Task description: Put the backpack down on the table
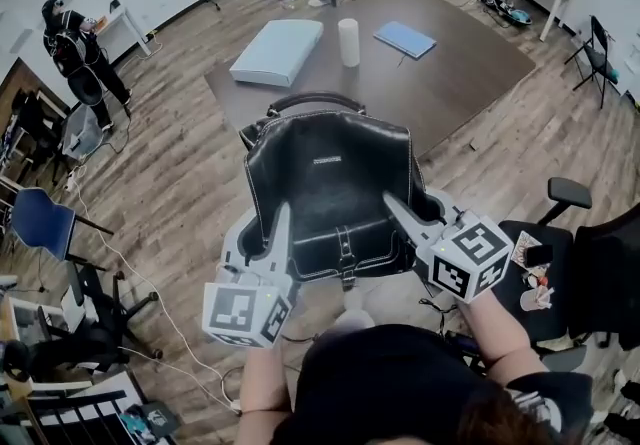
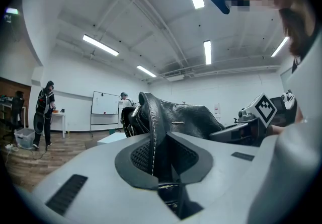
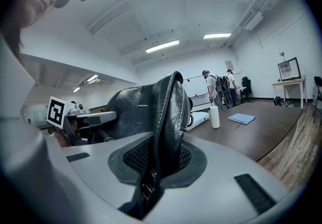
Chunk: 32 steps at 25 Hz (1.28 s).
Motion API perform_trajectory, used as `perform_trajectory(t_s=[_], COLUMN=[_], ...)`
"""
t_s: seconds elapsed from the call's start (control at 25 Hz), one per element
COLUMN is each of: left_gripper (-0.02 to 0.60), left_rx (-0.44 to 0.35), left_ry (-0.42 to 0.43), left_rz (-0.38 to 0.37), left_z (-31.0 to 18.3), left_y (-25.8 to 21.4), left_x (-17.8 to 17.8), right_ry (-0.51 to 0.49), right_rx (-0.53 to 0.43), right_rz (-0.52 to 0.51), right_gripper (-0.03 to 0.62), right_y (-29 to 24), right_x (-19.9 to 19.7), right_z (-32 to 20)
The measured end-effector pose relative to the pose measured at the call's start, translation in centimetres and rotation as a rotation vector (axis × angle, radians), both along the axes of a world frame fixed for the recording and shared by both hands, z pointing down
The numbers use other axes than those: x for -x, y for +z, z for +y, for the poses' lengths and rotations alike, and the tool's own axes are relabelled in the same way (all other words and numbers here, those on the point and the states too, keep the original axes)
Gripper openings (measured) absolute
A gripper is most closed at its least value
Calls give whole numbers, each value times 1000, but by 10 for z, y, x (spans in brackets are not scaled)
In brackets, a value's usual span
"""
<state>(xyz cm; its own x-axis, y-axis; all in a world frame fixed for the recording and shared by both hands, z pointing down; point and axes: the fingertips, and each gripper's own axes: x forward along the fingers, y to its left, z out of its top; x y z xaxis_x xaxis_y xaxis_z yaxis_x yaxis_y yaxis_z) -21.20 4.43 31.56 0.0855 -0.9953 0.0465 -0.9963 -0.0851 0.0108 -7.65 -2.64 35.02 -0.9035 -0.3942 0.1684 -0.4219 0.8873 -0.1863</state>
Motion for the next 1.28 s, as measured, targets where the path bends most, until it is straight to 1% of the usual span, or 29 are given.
perform_trajectory(t_s=[0.16,0.32,0.4,0.52,0.6,0.84,1.0,1.28], left_gripper=[66,64,64,63,63,63,63,63], left_rx=[-22,-21,-29,-43,-54,-80,-74,-51], left_ry=[35,73,94,124,140,162,146,121], left_rz=[4,18,21,38,36,21,9,22], left_z=[-32,-64,-79,-89,-98,-139,-185,-266], left_y=[-4,-7,-11,-8,-8,-16,-23,-16], left_x=[26,45,49,51,51,36,21,-9], right_ry=[37,73,95,124,142,172,164,145], right_rx=[-21,-27,-33,-44,-56,-85,-80,-66], right_rz=[0,14,16,24,20,-4,-13,-4], right_gripper=[64,66,66,66,66,67,67,69], right_y=[-4,-7,-10,-8,-9,-15,-20,-14], right_x=[24,41,44,45,44,28,15,-15], right_z=[-30,-56,-69,-76,-83,-124,-173,-257])
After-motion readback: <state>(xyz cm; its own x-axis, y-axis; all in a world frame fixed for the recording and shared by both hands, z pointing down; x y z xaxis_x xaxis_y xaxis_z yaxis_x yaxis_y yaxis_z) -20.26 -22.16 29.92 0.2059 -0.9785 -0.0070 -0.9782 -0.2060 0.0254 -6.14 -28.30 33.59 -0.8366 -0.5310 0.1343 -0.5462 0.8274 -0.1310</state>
